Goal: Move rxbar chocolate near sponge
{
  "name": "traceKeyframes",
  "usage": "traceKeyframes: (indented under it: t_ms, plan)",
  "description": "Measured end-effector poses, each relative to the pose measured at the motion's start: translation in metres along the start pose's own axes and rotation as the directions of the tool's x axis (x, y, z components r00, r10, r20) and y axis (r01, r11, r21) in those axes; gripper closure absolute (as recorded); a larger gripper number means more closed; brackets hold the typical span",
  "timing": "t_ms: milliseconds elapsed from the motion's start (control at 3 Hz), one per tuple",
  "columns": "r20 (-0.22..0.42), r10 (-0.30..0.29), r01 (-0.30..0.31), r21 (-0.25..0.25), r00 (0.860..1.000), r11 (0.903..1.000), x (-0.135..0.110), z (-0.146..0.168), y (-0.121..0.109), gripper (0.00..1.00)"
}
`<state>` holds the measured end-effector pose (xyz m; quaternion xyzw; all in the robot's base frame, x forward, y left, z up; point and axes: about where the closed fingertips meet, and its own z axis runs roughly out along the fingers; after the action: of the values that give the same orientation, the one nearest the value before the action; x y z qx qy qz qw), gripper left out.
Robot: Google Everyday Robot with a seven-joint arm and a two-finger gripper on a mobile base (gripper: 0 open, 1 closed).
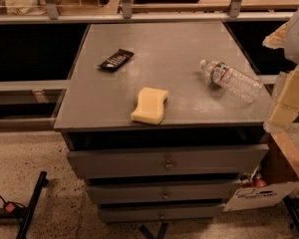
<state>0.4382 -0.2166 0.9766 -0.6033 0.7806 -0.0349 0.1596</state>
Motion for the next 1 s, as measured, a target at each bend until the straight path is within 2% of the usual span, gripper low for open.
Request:
traceKeyframes:
  t_ms: [333, 667, 1000]
  plan:
    - [0.000, 0.000, 0.000, 0.000, 1.000, 1.0000, 0.000, 0.000, 0.000, 0.00]
    - [0.036, -0.014, 0.014, -0.005, 0.999, 0.9999, -0.011, 0.003, -0.008, 0.00]
    - [0.116, -0.041, 0.045, -0.032, 0.992, 0.9985, -0.060, 0.028, -0.037, 0.00]
